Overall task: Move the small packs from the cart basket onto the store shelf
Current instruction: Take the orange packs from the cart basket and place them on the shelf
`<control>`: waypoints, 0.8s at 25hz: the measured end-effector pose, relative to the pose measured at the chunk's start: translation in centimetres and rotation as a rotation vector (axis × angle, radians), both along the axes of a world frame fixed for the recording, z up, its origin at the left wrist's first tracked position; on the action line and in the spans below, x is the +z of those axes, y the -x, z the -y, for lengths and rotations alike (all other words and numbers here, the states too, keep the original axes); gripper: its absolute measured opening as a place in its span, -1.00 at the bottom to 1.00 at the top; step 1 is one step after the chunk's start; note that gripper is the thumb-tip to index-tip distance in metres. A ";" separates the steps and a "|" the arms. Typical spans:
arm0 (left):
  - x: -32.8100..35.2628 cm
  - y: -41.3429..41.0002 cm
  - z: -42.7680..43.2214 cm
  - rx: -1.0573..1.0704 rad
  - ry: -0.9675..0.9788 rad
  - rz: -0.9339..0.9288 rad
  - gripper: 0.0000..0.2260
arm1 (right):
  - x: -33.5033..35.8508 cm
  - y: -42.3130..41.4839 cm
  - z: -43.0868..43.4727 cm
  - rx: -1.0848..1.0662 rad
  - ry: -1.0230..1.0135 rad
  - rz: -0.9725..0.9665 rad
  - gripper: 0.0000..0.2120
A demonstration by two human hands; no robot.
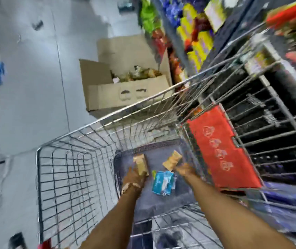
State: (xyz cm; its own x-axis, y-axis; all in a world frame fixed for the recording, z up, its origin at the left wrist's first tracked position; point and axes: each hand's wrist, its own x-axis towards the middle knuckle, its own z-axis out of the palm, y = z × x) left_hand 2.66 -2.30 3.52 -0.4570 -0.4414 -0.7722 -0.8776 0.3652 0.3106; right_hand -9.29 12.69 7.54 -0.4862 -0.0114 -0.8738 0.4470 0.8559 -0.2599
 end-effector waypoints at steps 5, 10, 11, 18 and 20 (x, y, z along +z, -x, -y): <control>-2.6 2.5 -0.5 0.216 0.040 -0.033 -0.40 | -9.4 0.0 1.2 -0.334 0.173 0.071 -0.07; -4.0 3.0 -0.9 0.172 0.160 -0.043 -0.28 | -14.5 0.0 1.6 -0.456 0.136 -0.102 -0.31; -3.8 3.1 -0.8 0.178 0.138 -0.029 -0.26 | -12.9 0.0 2.2 -0.400 0.054 -0.182 -0.29; 4.7 3.5 -0.5 0.214 -0.072 -0.211 -0.40 | -1.9 1.5 0.7 -0.386 0.156 -0.302 -0.62; 8.5 4.0 -0.5 0.314 -0.293 -0.361 -0.45 | 1.9 1.9 -0.7 -0.573 0.322 -0.243 -0.54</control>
